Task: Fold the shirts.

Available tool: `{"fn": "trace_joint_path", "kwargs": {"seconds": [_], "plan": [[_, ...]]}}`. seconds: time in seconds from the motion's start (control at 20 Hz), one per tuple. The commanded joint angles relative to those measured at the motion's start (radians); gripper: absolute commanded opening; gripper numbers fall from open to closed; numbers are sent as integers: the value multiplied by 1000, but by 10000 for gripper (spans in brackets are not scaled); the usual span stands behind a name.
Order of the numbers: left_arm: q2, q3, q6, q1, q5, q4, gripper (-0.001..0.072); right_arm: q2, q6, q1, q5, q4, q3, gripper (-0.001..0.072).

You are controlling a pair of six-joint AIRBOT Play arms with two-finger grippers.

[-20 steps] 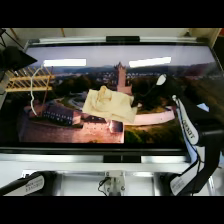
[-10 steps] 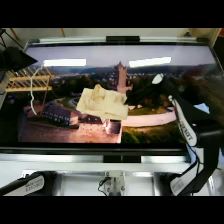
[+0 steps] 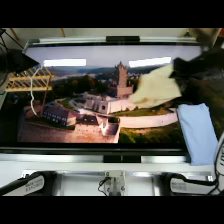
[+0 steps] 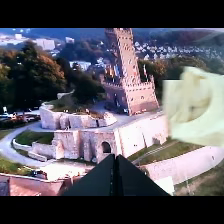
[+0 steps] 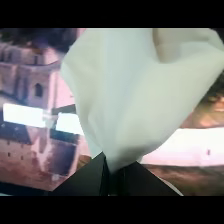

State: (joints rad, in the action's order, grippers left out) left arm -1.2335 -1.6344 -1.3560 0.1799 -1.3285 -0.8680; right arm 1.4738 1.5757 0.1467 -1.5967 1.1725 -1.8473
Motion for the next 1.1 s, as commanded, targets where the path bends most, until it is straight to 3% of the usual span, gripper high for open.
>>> {"fn": "trace_joint_path", "kwargs": {"seconds": [0.0,0.15,0.5,0.65,0.75,0.95,1.05], "plan": [[0,40,1,0,9,0,35,-77,0,194,-104,112,-32,53],[-1,84,1,-13,12,0,34,-68,9,311,-95,83,-32,52],[0,98,1,-25,48,1,35,-66,2,346,232,68,-32,53],[0,98,1,-26,48,1,35,-66,-23,346,268,122,-32,53],[0,98,1,-26,48,1,35,-66,-32,346,190,197,-32,53],[0,98,2,-26,49,1,35,-66,-47,357,-150,419,-32,53],[0,98,2,-26,54,1,35,-69,-1,412,-266,418,-31,53]]}}
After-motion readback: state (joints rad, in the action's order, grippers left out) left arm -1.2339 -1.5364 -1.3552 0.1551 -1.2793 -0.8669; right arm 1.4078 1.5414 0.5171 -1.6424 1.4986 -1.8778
